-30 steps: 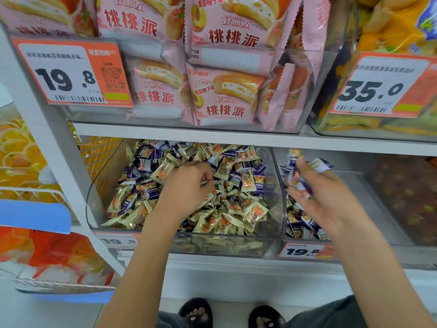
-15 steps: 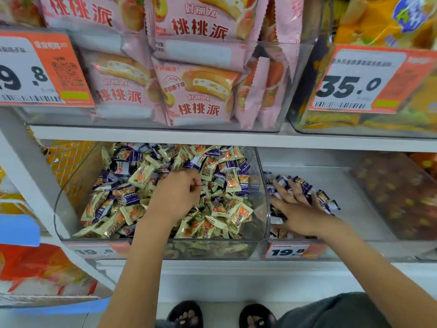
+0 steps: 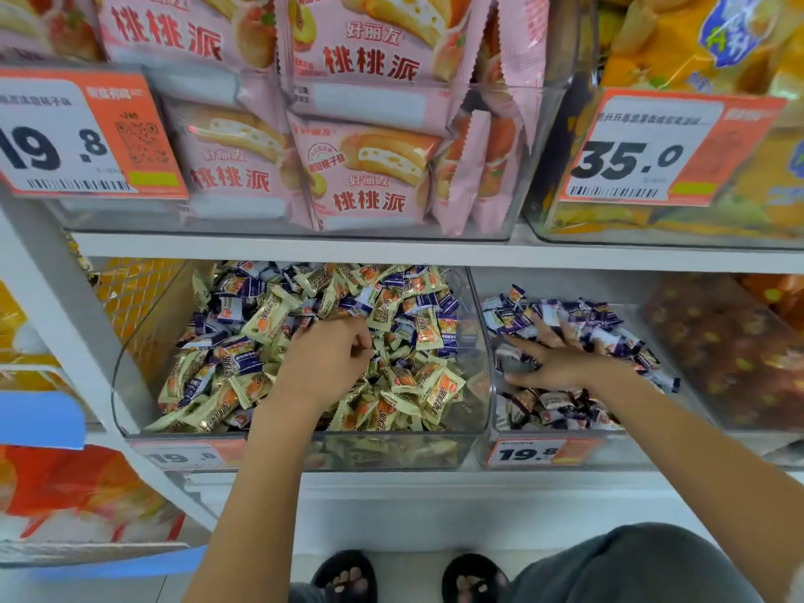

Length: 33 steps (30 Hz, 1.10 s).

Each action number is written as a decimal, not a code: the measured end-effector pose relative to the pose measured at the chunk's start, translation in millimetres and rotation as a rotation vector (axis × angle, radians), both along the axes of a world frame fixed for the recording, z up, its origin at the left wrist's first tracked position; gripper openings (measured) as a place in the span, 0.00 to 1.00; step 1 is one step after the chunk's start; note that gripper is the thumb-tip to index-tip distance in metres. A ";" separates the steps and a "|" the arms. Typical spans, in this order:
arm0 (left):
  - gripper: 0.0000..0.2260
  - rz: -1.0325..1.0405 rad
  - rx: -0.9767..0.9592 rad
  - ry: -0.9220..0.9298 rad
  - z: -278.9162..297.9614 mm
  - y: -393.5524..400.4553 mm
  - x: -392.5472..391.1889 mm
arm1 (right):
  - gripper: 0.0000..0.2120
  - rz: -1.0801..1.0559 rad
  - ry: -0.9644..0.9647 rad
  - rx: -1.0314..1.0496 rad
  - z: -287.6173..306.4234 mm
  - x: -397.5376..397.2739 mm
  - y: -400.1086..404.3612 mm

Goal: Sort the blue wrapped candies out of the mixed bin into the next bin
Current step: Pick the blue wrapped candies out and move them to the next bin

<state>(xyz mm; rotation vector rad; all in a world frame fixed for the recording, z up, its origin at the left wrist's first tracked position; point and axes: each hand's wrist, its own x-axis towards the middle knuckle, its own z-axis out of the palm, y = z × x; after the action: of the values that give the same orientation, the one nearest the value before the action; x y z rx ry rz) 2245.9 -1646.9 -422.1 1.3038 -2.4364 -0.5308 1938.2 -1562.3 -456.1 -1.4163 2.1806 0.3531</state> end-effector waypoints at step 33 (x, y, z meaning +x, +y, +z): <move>0.25 0.112 -0.060 0.023 5.9 -13.6 32.4 | 0.06 0.198 -0.243 -0.940 46.6 160.3 -89.6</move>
<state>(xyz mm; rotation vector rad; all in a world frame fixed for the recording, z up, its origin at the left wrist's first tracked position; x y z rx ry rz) 2278.3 -1660.6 -416.2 1.3916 -2.3263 -0.4373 2098.5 -1651.8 -409.5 -2.0015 2.0628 -0.8549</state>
